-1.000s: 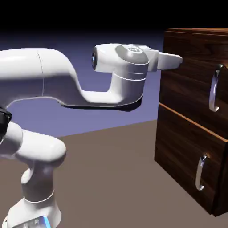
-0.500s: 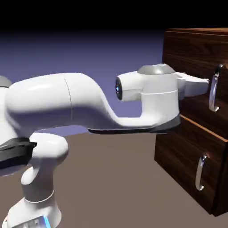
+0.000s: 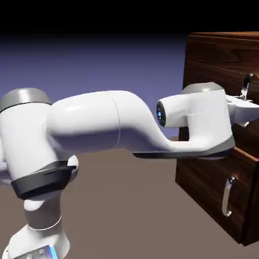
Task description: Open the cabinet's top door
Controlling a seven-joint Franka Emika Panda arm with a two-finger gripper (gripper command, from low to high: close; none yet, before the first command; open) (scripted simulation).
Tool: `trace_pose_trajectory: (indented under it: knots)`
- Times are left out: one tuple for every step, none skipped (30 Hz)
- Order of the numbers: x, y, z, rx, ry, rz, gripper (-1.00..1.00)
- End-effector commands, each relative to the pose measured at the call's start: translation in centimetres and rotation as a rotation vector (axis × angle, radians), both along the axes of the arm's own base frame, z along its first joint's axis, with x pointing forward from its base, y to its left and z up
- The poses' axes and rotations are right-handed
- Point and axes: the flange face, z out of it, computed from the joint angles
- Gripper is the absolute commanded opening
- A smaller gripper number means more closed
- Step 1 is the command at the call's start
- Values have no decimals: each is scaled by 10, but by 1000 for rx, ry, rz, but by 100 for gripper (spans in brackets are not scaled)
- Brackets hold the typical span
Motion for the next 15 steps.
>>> trace_pose_trajectory:
  knots:
    - [-6, 3, 0, 1, 0, -17, -100]
    - [-12, 5, 0, 0, 0, -33, -100]
    - [-18, 8, 0, 0, 0, -50, -100]
    - [-24, 11, 0, 0, 0, -67, -100]
    - [-30, 14, 0, 0, 0, -84, -100]
    - [-36, 17, 0, 0, 0, -101, -100]
    - [-42, 21, 0, 0, 0, -118, -100]
    - [-47, 24, 0, 0, 0, -135, -100]
    - [-53, 28, 0, 0, 0, -152, -100]
    - [-59, 31, 0, 0, 0, -169, -100]
    - [-64, 35, 0, 0, 0, -185, -100]
    - [-70, 38, 0, 0, 0, -202, -100]
    - [-75, 42, 0, 0, 0, -220, -100]
    - [-81, 46, 0, 1, 0, -237, -100]
    - [-86, 50, 0, 0, 0, -253, -100]
